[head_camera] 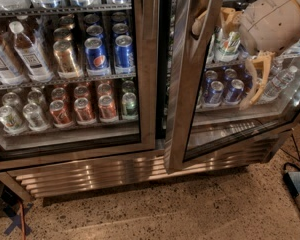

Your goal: Open right fridge door

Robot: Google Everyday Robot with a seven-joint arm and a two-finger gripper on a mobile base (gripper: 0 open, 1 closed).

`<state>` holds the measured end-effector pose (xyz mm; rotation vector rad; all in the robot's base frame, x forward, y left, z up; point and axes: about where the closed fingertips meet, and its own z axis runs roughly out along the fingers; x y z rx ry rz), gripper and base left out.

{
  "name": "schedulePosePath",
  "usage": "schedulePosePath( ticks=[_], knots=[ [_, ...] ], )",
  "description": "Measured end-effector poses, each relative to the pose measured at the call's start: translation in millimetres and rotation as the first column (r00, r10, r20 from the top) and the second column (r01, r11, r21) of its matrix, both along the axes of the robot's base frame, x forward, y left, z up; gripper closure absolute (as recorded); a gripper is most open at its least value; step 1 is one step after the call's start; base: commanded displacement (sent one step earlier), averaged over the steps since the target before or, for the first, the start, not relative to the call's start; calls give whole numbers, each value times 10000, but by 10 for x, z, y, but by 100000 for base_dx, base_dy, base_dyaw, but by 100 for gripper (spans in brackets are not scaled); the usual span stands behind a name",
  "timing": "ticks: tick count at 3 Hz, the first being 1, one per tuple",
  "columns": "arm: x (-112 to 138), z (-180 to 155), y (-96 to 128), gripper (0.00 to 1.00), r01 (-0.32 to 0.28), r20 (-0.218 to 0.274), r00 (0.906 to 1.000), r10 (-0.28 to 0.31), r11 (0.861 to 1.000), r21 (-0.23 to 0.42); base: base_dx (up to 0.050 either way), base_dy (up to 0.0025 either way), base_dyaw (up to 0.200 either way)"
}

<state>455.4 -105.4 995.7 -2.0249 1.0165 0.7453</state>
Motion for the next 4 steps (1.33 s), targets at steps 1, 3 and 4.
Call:
schedulePosePath(
  ticks=[1, 3, 4],
  knots=[
    [-2, 1, 2, 0, 0, 0, 10000, 0, 10000, 0, 0, 0, 0],
    [15, -3, -11, 0, 1, 0, 10000, -1, 10000, 0, 0, 0, 0],
    [1, 0, 0, 0, 1, 1, 10000, -1, 10000, 0, 0, 0, 0]
  ],
)
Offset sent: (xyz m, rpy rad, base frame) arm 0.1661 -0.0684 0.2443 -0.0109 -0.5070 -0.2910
